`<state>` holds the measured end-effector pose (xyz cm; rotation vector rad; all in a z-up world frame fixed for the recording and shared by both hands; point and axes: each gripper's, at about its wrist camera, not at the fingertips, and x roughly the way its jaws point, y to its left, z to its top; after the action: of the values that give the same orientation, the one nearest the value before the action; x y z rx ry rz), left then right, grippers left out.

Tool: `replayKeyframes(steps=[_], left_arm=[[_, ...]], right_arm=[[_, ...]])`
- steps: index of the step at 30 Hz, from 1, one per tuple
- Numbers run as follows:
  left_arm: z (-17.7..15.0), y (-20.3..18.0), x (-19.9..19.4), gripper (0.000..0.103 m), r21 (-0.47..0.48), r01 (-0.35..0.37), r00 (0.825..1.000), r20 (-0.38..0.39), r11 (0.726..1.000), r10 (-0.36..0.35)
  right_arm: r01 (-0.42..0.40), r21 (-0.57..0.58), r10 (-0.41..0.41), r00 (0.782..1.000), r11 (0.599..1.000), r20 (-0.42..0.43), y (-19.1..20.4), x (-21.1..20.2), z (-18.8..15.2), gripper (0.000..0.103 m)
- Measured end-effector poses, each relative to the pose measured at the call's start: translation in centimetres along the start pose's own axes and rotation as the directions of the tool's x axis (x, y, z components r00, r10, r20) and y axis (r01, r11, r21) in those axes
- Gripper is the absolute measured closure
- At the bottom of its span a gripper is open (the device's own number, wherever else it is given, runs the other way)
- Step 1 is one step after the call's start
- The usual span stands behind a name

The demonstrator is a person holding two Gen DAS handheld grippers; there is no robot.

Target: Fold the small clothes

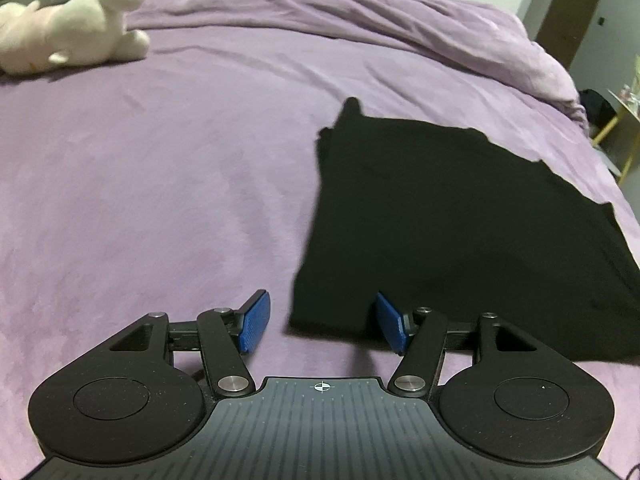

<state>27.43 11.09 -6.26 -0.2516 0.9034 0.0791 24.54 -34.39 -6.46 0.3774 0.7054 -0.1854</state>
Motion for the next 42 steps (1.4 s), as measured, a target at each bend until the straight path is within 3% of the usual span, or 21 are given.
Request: replayKeyframes(steps=[2, 6, 9, 11, 13, 16, 21, 24, 26, 28, 31, 35, 37, 39, 42], left_arm=[[0.0, 0.7, 0.1, 0.039, -0.017, -0.013, 1.0, -0.006, 1.0, 0.013], [-0.1, 2.4, 0.4, 0.041, -0.102, 0.1, 0.994, -0.023, 0.99, -0.103], [0.2, 2.9, 1.1, 0.043, -0.168, 0.167, 0.984, -0.025, 0.971, -0.174], [0.5, 2.8, 1.9, 0.05, -0.192, 0.18, 0.982, -0.02, 0.965, -0.188], [0.9, 2.9, 2.8, 0.052, -0.232, 0.193, 0.979, -0.024, 0.953, -0.204], [1.6, 3.1, 3.9, 0.056, -0.295, 0.218, 0.973, -0.011, 0.93, -0.231], [2.6, 3.0, 5.1, 0.058, -0.335, 0.206, 0.974, -0.018, 0.919, -0.225], [3.1, 2.8, 5.2, 0.067, -0.314, 0.215, 0.972, -0.022, 0.925, -0.233], [3.1, 2.7, 5.1, 0.08, -0.294, 0.241, 0.966, -0.015, 0.925, -0.257], [3.0, 2.8, 5.2, 0.082, -0.292, 0.269, 0.959, -0.007, 0.918, -0.283], [2.7, 3.1, 5.4, 0.084, -0.302, 0.296, 0.951, 0.002, 0.906, -0.309], [2.6, 3.5, 5.4, 0.085, -0.312, 0.324, 0.943, 0.024, 0.893, -0.333], [2.5, 3.6, 5.4, 0.085, -0.321, 0.319, 0.944, 0.024, 0.892, -0.329], [2.6, 3.5, 5.3, 0.085, -0.337, 0.307, 0.948, 0.019, 0.89, -0.319], [3.0, 3.0, 5.0, 0.086, -0.319, 0.268, 0.959, 0.0, 0.909, -0.282]], right_arm=[[0.005, 0.022, -0.005, 0.999, 1.0, -0.033, -0.3, 0.5, -0.5, 0.098], [0.016, -0.049, -0.011, 0.996, 0.999, 0.09, 2.1, -2.0, -0.1, 0.095], [-0.073, -0.088, 0.088, 0.981, 0.993, 0.175, 4.5, -3.4, 0.3, 0.089], [-0.182, -0.111, 0.198, 0.969, 0.977, 0.15, 6.7, -3.4, 0.1, 0.073], [-0.267, -0.128, 0.277, 0.958, 0.955, 0.069, 9.0, -2.2, -0.3, 0.071], [-0.32, -0.131, 0.318, 0.947, 0.938, -0.037, 12.8, 0.3, -1.8, 0.071], [-0.349, -0.154, 0.33, 0.934, 0.924, -0.135, 18.3, 3.7, -3.9, 0.071], [-0.322, -0.217, 0.299, 0.945, 0.922, -0.13, 21.0, 4.5, -4.8, 0.073], [-0.312, -0.23, 0.285, 0.948, 0.922, -0.144, 22.3, 5.3, -4.9, 0.076], [-0.28, -0.282, 0.248, 0.958, 0.917, -0.145, 23.2, 6.2, -5.6, 0.076], [-0.247, -0.348, 0.218, 0.968, 0.904, -0.12, 24.0, 6.2, -6.3, 0.078], [-0.24, -0.301, 0.227, 0.971, 0.923, -0.079, 23.1, 5.3, -6.4, 0.083], [-0.231, -0.312, 0.207, 0.972, 0.921, -0.111, 23.1, 6.2, -7.0, 0.082], [-0.212, -0.411, 0.186, 0.977, 0.887, -0.102, 24.0, 6.2, -7.5, 0.082], [-0.232, -0.353, 0.211, 0.973, 0.906, -0.097, 23.3, 5.1, -6.1, 0.083]])
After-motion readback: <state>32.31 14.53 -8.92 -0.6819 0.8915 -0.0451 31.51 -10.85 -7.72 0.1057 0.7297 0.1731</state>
